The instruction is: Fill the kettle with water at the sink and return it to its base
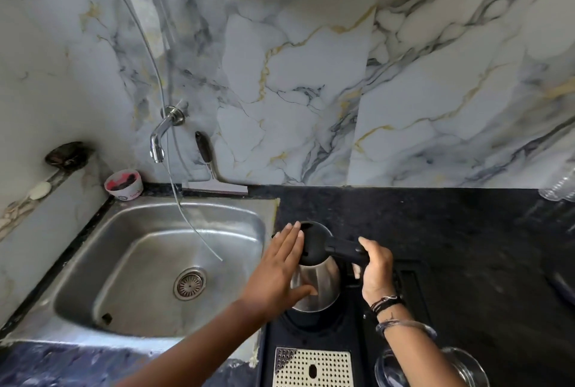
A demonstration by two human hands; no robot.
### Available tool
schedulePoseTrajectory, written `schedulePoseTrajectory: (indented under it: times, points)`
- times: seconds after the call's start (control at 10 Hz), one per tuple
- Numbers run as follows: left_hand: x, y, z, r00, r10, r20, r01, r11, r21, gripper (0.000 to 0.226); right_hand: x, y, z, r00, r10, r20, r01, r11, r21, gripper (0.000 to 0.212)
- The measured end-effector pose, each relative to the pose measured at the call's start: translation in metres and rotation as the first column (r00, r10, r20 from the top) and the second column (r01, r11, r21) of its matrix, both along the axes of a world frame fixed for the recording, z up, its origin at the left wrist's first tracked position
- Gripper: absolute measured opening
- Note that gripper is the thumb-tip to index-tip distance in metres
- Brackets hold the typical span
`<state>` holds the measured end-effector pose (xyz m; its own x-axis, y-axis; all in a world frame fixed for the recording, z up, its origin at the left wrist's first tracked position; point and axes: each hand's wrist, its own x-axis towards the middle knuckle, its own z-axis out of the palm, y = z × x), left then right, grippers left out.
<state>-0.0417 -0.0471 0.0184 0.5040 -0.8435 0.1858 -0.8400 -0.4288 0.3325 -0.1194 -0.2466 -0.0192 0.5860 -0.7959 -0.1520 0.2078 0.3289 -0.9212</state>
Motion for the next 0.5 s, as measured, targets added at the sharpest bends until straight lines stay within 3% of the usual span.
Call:
schedulePoseTrajectory:
  times: [0.2,0.5]
  points:
    - [-0.023,-0.001,-0.036,1.0,-0.002,0.0,0.002,0.999,0.052,0.102,-0.024,0.004,-0.035,0.997,-0.027,-0.068,0.025,0.999,-0.022,0.02]
    - [-0.021,0.012,-0.038,0.989,-0.064,0.135,0.077,0.993,-0.093,0.09,-0.035,0.006,-0.035,0.985,-0.061,-0.159,0.032,0.983,-0.179,0.022]
